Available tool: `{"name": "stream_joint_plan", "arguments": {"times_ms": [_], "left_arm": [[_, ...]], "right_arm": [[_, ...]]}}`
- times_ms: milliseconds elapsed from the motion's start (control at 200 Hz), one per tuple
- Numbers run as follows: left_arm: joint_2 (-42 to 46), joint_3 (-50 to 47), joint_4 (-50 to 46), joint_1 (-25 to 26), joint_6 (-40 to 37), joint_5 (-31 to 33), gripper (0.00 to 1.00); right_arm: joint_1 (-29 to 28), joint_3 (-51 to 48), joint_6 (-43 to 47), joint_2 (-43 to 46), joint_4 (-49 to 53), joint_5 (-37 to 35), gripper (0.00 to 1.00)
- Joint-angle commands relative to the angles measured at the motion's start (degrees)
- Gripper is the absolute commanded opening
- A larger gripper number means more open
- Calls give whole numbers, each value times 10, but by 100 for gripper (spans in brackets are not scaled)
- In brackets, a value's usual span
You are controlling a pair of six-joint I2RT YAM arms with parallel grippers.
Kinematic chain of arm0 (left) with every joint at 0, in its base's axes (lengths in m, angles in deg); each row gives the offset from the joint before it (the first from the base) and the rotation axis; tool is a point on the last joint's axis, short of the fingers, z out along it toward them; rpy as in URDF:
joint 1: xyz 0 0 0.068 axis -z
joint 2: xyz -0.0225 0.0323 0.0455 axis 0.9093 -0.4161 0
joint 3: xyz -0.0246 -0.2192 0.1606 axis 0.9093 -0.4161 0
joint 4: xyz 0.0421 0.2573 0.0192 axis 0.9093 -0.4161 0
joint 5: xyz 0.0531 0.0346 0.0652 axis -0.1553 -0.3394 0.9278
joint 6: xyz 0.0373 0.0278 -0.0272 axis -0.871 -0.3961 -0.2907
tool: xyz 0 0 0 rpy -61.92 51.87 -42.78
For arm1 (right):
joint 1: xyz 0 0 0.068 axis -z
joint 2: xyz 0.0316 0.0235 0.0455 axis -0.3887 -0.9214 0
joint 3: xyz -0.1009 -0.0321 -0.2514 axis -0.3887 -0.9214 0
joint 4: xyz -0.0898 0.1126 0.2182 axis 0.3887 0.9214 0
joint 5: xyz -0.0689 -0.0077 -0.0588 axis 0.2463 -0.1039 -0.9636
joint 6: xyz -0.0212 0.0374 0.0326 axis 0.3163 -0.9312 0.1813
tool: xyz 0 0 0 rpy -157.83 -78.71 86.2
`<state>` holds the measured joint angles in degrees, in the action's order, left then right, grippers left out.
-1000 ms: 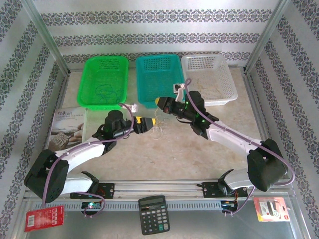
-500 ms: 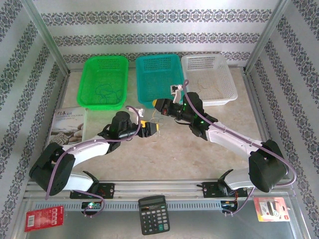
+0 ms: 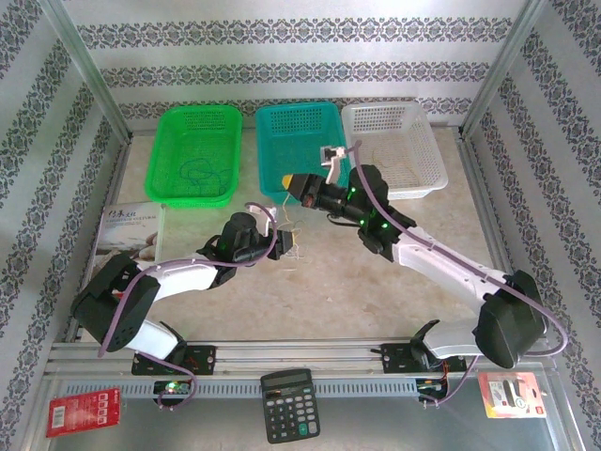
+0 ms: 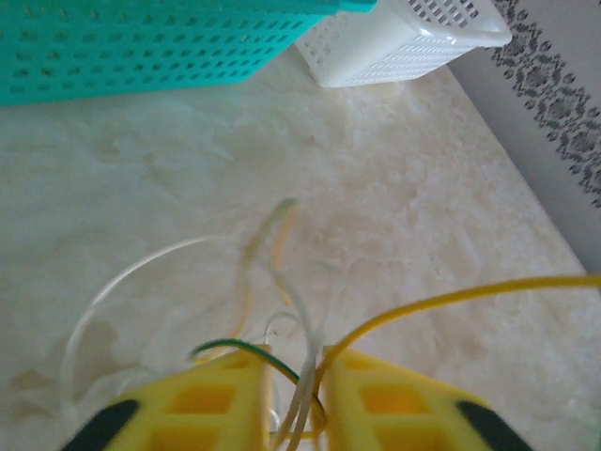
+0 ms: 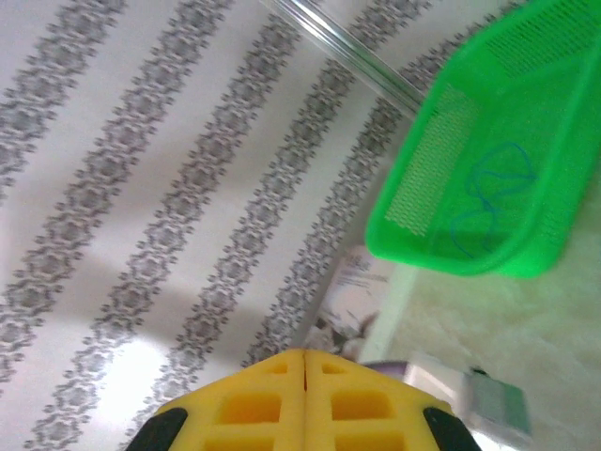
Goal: Untangle the cables
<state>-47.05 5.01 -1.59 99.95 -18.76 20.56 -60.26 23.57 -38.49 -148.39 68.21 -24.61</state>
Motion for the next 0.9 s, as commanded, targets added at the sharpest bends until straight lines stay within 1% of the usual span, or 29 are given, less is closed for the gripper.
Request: {"name": "stream_joint_plan", "arguments": {"times_ms": [0,45,100,355,445,485,525,570,624,689,824,894], "left_arm": [[-1,-15,23,6,-11,15,13],[0,-20,22,6,-12,18,8],[0,-26,22,6,-13,18,6],[4,-41,25,6,-12,20,5],[7,-43,22,6,-13,18,13],[10,-44,20,5,-14,18,19],[12,-45,17,5,-14,19,27],[14,-45,14,6,-16,19,39],[18,-47,10,5,-17,21,47],[23,-49,5,5,-18,22,49],[31,-51,-1,5,-21,23,50],[37,-52,-4,5,-20,22,52]], "right_arm": [[15,42,-12,31,-14,17,0],[24,50,-12,38,-12,15,0],[35,58,-13,45,-10,16,0],[69,44,-15,67,-5,11,0],[71,32,-17,69,-5,13,0],[71,29,-18,68,-6,15,0],[70,26,-19,68,-7,18,0],[69,22,-20,68,-7,20,0],[68,21,-18,69,-7,22,0],[66,18,-17,70,-7,24,0],[65,17,-15,72,-5,26,0],[65,17,-16,74,-5,27,0]]}}
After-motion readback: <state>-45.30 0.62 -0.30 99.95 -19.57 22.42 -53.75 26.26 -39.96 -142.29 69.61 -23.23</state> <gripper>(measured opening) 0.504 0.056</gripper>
